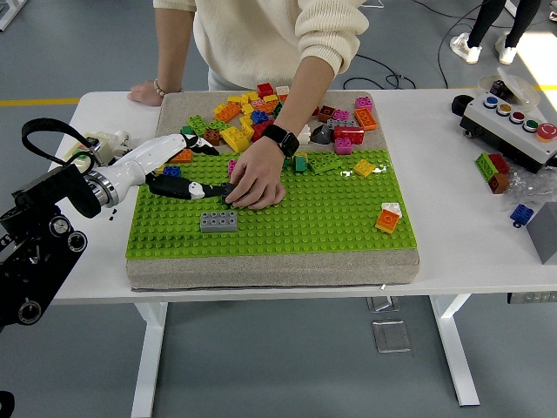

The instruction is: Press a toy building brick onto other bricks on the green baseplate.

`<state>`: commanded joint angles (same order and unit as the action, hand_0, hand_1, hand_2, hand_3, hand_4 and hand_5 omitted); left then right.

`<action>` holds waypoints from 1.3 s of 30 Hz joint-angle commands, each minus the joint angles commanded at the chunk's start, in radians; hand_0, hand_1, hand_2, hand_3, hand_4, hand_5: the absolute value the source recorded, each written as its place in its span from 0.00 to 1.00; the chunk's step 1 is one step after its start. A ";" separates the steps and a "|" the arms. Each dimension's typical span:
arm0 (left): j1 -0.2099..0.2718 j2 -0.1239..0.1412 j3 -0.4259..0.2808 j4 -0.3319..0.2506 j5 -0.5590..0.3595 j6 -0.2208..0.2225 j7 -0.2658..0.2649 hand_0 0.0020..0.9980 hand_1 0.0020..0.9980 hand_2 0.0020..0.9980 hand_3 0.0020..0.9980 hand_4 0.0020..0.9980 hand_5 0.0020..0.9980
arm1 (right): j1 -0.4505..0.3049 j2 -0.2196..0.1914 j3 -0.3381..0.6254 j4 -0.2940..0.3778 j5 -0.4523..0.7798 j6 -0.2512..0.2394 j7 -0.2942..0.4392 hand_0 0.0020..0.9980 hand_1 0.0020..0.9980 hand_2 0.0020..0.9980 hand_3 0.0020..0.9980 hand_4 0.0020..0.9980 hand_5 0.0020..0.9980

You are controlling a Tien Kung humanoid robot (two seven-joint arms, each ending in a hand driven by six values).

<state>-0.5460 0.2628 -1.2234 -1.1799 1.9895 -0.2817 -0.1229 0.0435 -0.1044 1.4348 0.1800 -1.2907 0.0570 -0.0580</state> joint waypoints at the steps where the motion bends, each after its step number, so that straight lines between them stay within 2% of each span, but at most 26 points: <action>1: 0.000 0.000 0.000 0.000 0.001 0.000 0.000 0.98 0.79 0.78 0.77 1.00 0.59 | 0.000 0.000 0.000 0.000 0.000 0.000 0.000 0.76 0.69 0.73 0.69 0.97 0.49; 3: 0.000 0.000 -0.003 0.000 0.003 0.002 -0.002 0.98 0.79 0.78 0.77 1.00 0.59 | 0.000 0.000 -0.001 0.000 0.000 0.001 -0.001 0.76 0.69 0.73 0.69 0.97 0.49; 4: 0.000 -0.001 -0.004 0.000 0.004 0.004 -0.002 0.94 0.79 0.78 0.81 1.00 0.45 | 0.000 0.000 -0.002 0.000 0.000 0.001 -0.001 0.76 0.69 0.73 0.69 0.97 0.49; 9: -0.005 -0.004 -0.012 0.005 0.013 0.021 -0.004 0.94 0.79 0.78 0.81 1.00 0.45 | 0.002 0.000 -0.006 0.000 0.002 0.000 0.000 0.76 0.69 0.73 0.69 0.97 0.49; 10: -0.007 -0.005 -0.015 0.007 0.017 0.024 -0.005 0.89 0.78 0.79 0.83 1.00 0.36 | 0.003 0.000 -0.006 0.000 0.002 0.000 0.000 0.76 0.69 0.73 0.69 0.97 0.49; 15: -0.016 -0.009 -0.027 0.016 0.030 0.025 -0.009 0.89 0.78 0.79 0.83 1.00 0.36 | 0.003 0.002 -0.012 0.000 0.003 -0.001 0.000 0.76 0.69 0.73 0.69 0.97 0.49; 16: -0.018 -0.009 -0.028 0.017 0.031 0.025 -0.010 0.88 0.78 0.81 0.88 1.00 0.29 | 0.002 0.002 -0.013 0.000 0.004 -0.002 0.000 0.76 0.69 0.73 0.69 0.97 0.49; 21: -0.029 -0.013 -0.031 0.034 0.034 0.001 -0.008 0.88 0.78 0.81 0.88 1.00 0.29 | 0.005 0.002 -0.019 0.000 0.006 -0.002 0.000 0.76 0.69 0.73 0.69 0.97 0.49; 22: -0.032 -0.014 -0.031 0.038 0.034 -0.002 -0.008 0.89 0.81 0.85 0.91 1.00 0.25 | 0.006 0.002 -0.020 0.000 0.006 -0.002 -0.001 0.76 0.69 0.73 0.69 0.97 0.49; 26: -0.043 -0.020 -0.026 0.055 0.032 -0.001 -0.010 0.89 0.81 0.85 0.91 1.00 0.25 | 0.008 0.001 -0.025 0.000 0.006 -0.002 -0.001 0.76 0.69 0.73 0.69 0.97 0.49; 27: -0.046 -0.022 -0.023 0.061 0.032 0.009 -0.015 0.89 0.81 0.85 0.91 1.00 0.25 | 0.008 0.001 -0.026 0.000 0.007 -0.002 -0.001 0.76 0.69 0.73 0.69 0.97 0.49; 28: -0.048 -0.024 -0.021 0.065 0.033 0.016 -0.017 0.86 0.79 0.80 0.86 1.00 0.10 | 0.008 0.001 -0.027 0.000 0.007 -0.002 -0.001 0.76 0.69 0.73 0.69 0.97 0.49; 33: -0.067 -0.036 -0.004 0.092 0.051 0.061 -0.024 0.86 0.79 0.80 0.86 1.00 0.10 | 0.008 0.001 -0.028 0.000 0.009 -0.003 -0.001 0.76 0.69 0.73 0.69 0.97 0.49; 34: -0.071 -0.040 -0.002 0.097 0.055 0.068 -0.026 0.77 0.72 0.68 0.76 0.95 0.04 | 0.008 0.002 -0.028 0.000 0.010 -0.004 0.000 0.76 0.69 0.73 0.69 0.97 0.49; 39: -0.088 -0.058 -0.001 0.127 0.085 0.114 -0.035 0.77 0.72 0.68 0.76 0.95 0.04 | 0.008 0.002 -0.025 0.000 0.011 -0.005 0.001 0.76 0.69 0.73 0.69 0.97 0.49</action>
<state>-0.6344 0.2047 -1.2241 -1.0528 2.0750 -0.1675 -0.1576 0.0511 -0.1021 1.4098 0.1800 -1.2792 0.0519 -0.0567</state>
